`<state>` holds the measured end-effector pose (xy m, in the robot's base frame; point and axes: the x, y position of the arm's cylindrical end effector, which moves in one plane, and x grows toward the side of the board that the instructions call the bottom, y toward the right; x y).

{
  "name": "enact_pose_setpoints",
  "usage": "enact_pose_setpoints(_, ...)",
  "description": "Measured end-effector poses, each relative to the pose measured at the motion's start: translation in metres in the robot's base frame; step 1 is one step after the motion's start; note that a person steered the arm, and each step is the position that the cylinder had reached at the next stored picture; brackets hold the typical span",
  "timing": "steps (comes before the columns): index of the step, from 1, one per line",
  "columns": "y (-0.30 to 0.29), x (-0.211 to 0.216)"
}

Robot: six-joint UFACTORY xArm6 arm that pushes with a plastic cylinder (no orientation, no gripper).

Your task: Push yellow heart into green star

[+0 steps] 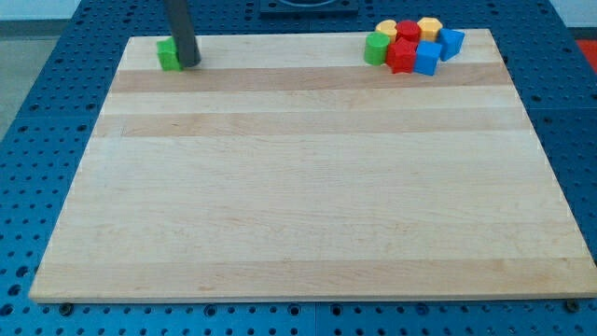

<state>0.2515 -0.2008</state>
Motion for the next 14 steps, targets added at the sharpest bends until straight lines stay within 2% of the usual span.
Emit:
enact_pose_setpoints(1,-0.013,-0.009)
enact_pose_setpoints(2,0.035,-0.003)
enact_pose_setpoints(5,0.273,0.116)
enact_pose_setpoints(7,0.478,0.081)
enact_pose_setpoints(8,0.497,0.047)
enact_pose_setpoints(9,0.497,-0.011)
enact_pose_setpoints(10,0.49,-0.043)
enact_pose_setpoints(12,0.456,-0.06)
enact_pose_setpoints(14,0.381,-0.06)
